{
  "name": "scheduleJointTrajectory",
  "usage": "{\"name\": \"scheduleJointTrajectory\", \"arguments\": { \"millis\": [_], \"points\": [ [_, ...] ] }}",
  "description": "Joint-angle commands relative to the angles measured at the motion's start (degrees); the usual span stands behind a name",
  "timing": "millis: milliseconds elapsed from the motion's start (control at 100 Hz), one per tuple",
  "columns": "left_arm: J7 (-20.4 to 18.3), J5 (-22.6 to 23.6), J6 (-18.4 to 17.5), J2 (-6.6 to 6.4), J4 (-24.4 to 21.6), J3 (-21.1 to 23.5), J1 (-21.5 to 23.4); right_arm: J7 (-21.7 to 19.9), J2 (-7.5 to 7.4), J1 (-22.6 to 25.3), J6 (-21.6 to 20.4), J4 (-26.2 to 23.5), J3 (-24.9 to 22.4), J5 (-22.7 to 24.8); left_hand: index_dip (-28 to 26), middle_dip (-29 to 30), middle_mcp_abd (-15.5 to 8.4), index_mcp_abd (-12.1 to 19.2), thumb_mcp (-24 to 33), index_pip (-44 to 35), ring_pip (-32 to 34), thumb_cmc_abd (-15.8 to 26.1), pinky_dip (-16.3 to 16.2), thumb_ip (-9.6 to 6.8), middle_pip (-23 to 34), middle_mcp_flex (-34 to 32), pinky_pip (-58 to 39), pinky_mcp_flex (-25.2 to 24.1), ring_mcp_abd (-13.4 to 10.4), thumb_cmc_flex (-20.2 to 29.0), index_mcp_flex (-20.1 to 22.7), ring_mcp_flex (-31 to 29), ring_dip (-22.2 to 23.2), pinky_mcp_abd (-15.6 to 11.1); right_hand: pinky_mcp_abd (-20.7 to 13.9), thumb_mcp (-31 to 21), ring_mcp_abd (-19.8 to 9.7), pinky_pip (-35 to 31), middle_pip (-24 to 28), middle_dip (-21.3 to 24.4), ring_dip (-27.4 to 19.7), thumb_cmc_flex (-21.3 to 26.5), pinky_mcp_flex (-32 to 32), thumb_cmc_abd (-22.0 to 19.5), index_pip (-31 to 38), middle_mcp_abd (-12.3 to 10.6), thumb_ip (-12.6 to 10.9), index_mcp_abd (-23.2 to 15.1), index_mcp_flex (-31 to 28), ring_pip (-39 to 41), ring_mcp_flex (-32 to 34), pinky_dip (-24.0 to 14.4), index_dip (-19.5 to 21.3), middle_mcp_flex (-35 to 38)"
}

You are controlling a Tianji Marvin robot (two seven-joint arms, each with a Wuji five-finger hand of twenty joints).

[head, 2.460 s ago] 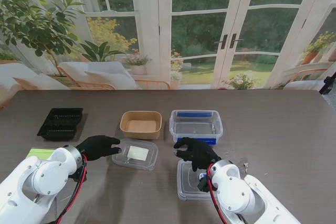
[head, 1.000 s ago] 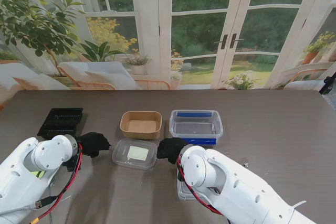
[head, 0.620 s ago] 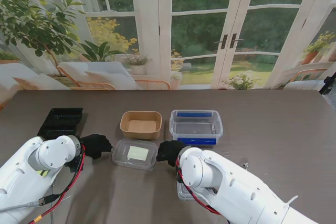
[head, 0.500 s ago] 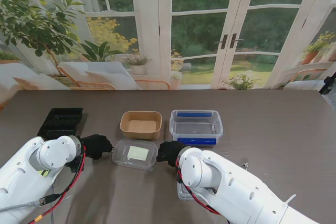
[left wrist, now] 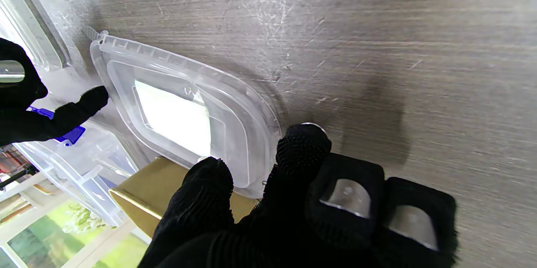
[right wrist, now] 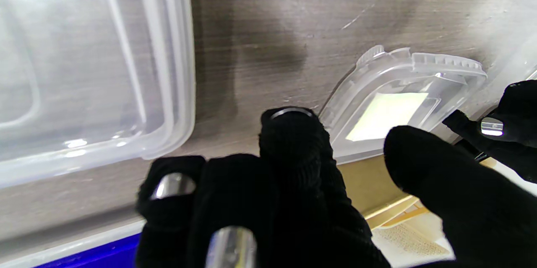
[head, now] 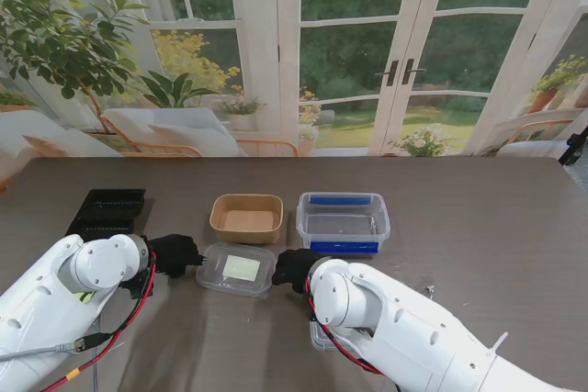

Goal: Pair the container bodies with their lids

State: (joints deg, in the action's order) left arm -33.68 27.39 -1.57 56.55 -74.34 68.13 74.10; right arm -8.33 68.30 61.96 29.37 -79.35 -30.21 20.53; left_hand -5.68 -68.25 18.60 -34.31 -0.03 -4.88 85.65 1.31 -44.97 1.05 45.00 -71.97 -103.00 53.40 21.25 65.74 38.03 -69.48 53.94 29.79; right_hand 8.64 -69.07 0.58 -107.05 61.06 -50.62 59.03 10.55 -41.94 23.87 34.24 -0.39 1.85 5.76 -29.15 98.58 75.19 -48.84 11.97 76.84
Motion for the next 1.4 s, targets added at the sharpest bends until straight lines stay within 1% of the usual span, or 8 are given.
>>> {"name": "scheduleJointTrajectory", "arguments": {
  "millis": [0, 540, 770, 1020, 1180, 1390],
  "points": [
    [-1.59, -0.40, 0.24, 0.36, -0.01, -0.55, 0.57, -0.78, 0.53, -0.06, -0.02, 0.30, 0.45, -0.20, 0.50, -0.43, 5.61, 6.44, -0.27, 1.10, 1.99, 2.66, -0.79, -0.78, 0.41, 0.16, -6.06, 0.47, 0.92, 0.77, 0.03, -0.86, 0.75, -1.67, -1.94, -0.71, -7.63, -12.92, 1.89, 0.17, 0.71, -2.45, -27.77, -1.10, 0.61, 2.62, -1.37, -0.18, 1.71, 4.74, 0.29, -1.73, -0.08, 6.10],
    [-1.37, -1.78, 1.96, 0.52, -2.24, -1.30, 2.29, 0.31, 1.92, -0.53, -0.62, 2.15, 1.79, -2.16, 0.42, -0.57, 5.59, 6.19, -0.32, 0.93, 1.92, 2.82, -1.30, -0.77, 0.56, 0.15, -5.66, 0.24, 1.15, 0.82, 0.01, -0.69, 0.86, -1.46, -1.79, -0.43, -7.12, -12.92, 1.49, 0.32, 0.46, -2.36, -27.65, -1.36, 0.59, 2.91, -1.33, -0.33, 1.89, 4.72, 0.27, -1.04, -0.20, 6.08],
    [-0.82, -1.95, 1.62, 0.61, -3.05, -1.11, 3.09, 0.92, 2.21, -0.06, -1.43, 2.40, 1.35, -2.95, 0.31, -0.61, 5.62, 6.28, -0.30, 0.70, 1.94, 2.78, -1.45, -0.79, 0.59, 0.14, -5.54, 0.16, 1.25, 0.87, 0.26, -0.74, 0.88, -1.40, -1.53, -0.46, -6.79, -12.92, 1.30, 0.36, 0.32, -2.17, -27.55, -1.39, 0.70, 3.11, -1.33, -0.21, 1.90, 4.71, 0.26, -0.59, -0.18, 6.04],
    [-0.19, -0.86, 1.38, 0.61, -6.14, 1.02, 5.73, 1.75, 1.85, 1.63, -2.58, 0.90, -0.55, -3.25, 0.23, -0.63, 5.68, 6.36, -0.32, 0.54, 1.93, 2.72, -1.59, -0.79, 0.59, 0.16, -5.39, 0.03, 1.26, 0.84, 0.38, -0.74, 0.89, -1.28, -1.12, -0.46, -6.46, -12.92, 1.07, 0.37, 0.09, -2.09, -27.45, -1.43, 0.77, 3.35, -1.28, -0.13, 1.91, 4.69, 0.25, 0.01, -0.18, 6.05],
    [0.19, 0.25, 1.32, 0.59, -8.66, 2.77, 7.75, 2.69, 1.58, 3.37, -3.28, -0.74, -2.41, -3.47, 0.22, -0.63, 5.66, 6.35, -0.32, 0.53, 1.88, 2.67, -1.71, -0.79, 0.56, 0.18, -5.25, -0.08, 1.31, 0.84, 0.38, -0.68, 0.89, -1.14, -0.10, -0.55, -5.76, -12.92, 0.96, 0.27, -0.19, -1.94, -27.21, -1.40, 0.89, 3.71, -1.21, -0.04, 1.72, 4.75, 0.22, 1.19, -0.16, 6.05],
    [1.11, 1.03, 1.05, 0.72, -10.88, 4.49, 9.63, 3.30, 1.17, 5.02, -4.18, -2.74, -3.98, -3.46, 0.20, -0.55, 5.80, 6.40, -0.32, 0.52, 1.61, 2.62, -1.97, -0.78, 0.34, 0.31, -4.81, -0.51, 1.52, 0.84, 0.38, -0.43, 0.89, -0.82, 0.29, -0.64, -5.50, -12.92, 0.90, 0.18, -0.35, -1.90, -27.16, -1.36, 0.89, 3.86, -1.16, -0.06, 1.41, 4.79, 0.20, 1.62, -0.19, 6.05]
  ]
}}
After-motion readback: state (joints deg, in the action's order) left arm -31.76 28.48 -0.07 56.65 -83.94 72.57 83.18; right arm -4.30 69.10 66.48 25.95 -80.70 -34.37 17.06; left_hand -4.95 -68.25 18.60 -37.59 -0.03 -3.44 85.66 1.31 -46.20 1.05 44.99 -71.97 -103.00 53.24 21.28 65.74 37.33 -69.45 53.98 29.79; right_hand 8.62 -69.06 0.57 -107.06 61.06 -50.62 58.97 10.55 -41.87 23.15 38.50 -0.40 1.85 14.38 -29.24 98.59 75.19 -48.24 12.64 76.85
